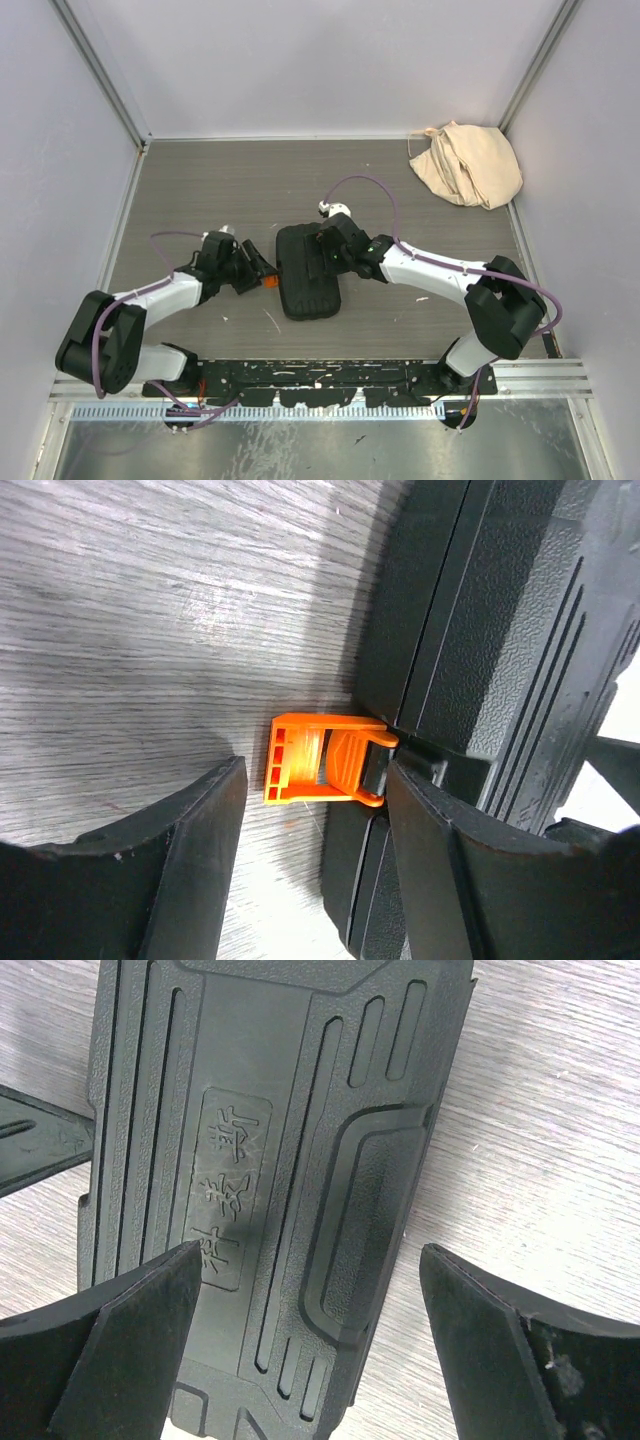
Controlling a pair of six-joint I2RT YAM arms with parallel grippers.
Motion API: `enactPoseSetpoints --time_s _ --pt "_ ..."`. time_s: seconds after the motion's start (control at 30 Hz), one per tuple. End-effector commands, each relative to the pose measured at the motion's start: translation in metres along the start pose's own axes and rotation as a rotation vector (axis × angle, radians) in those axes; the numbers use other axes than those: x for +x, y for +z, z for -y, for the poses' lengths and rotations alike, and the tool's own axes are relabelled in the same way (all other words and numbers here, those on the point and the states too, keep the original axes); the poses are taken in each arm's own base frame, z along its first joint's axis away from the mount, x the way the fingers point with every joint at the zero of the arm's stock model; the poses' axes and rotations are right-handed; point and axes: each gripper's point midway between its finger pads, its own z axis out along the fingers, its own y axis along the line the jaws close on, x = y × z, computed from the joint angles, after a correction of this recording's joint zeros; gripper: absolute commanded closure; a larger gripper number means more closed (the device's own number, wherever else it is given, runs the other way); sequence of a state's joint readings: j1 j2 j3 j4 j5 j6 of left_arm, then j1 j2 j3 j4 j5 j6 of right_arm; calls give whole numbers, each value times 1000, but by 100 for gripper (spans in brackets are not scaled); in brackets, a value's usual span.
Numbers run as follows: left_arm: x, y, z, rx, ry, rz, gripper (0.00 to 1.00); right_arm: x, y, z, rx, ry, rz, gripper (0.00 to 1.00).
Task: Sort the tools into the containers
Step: Close the storage box at the center of the board.
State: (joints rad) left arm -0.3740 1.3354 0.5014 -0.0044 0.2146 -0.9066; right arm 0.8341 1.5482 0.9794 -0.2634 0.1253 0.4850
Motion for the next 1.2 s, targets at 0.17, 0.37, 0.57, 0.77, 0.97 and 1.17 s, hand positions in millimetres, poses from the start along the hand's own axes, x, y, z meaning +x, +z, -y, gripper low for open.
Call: enactPoseSetpoints --time_s 0.17,0.37,0.57,0.77,0.97,1.17 --pt "13 -8 -17 37 -73 57 27 -10 -3 -13 -49 11 33 7" --pt "11 -17 -12 87 -92 102 13 -8 0 -15 -61 10 21 7" --pt "13 -22 -4 147 -81 105 2 -4 5 -19 -75 9 0 7" --pt "16 -15 14 233 -51 53 2 -2 8 -21 -81 5 -12 7" --pt "20 -6 12 199 -35 -1 2 -1 9 -21 -82 4 -17 7" --pt "24 -2 6 132 -18 -58 2 1 9 -23 -92 6 -22 7"
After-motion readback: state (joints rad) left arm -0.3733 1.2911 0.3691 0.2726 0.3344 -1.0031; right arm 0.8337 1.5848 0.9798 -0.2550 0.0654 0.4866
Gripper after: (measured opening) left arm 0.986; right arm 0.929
